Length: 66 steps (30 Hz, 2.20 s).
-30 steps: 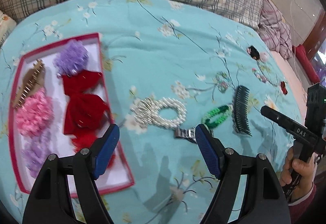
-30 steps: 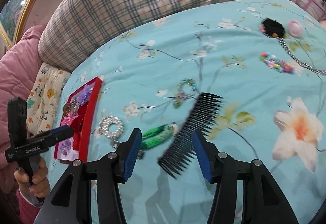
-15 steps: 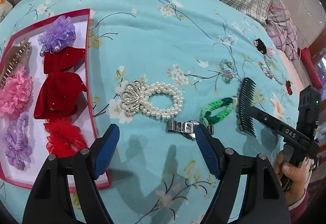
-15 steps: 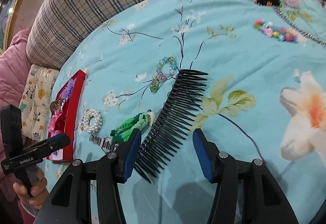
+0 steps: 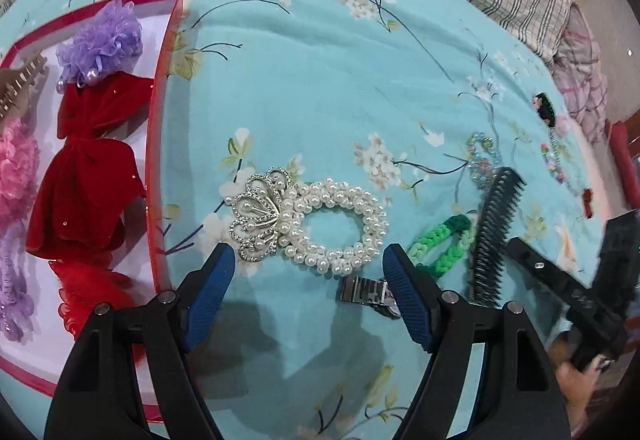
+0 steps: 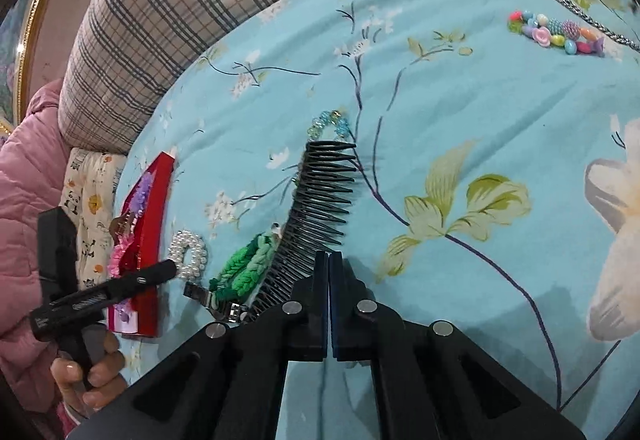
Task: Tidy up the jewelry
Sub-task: 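Grasp the pearl bracelet with the left tool while the right tool grasps the black comb, then carry the pearl bracelet and black comb into the tray and lower them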
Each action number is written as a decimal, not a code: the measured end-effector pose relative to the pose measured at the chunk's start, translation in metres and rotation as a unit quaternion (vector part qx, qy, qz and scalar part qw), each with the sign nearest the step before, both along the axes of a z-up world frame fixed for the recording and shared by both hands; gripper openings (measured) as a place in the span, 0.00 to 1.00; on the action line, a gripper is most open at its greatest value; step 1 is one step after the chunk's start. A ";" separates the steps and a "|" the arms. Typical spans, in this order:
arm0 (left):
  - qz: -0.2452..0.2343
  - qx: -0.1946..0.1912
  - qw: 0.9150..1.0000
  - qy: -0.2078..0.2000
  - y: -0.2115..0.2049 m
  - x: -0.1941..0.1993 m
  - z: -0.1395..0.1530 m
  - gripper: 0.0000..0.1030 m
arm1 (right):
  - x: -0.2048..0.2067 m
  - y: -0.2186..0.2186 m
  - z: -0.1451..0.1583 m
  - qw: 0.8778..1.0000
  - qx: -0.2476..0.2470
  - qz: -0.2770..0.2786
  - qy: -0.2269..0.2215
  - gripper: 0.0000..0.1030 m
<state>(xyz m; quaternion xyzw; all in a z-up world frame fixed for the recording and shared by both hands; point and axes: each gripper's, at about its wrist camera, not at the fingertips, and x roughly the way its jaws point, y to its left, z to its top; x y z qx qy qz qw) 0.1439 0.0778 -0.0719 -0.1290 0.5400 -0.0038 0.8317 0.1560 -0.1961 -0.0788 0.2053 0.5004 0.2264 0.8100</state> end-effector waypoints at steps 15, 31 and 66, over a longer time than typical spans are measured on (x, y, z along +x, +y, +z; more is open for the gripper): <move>-0.011 -0.008 1.000 -0.021 0.002 0.006 0.003 0.03 | -0.002 0.002 0.021 1.000 0.011 0.012 -0.015 0.06; -0.024 -0.020 0.998 -0.063 0.001 0.005 0.025 0.03 | 0.015 0.021 -0.003 1.000 -0.011 -0.001 0.011 0.08; 0.039 -0.009 0.985 -0.165 0.073 -0.063 0.114 0.02 | -0.012 0.092 0.089 0.991 0.068 0.088 -0.077 0.01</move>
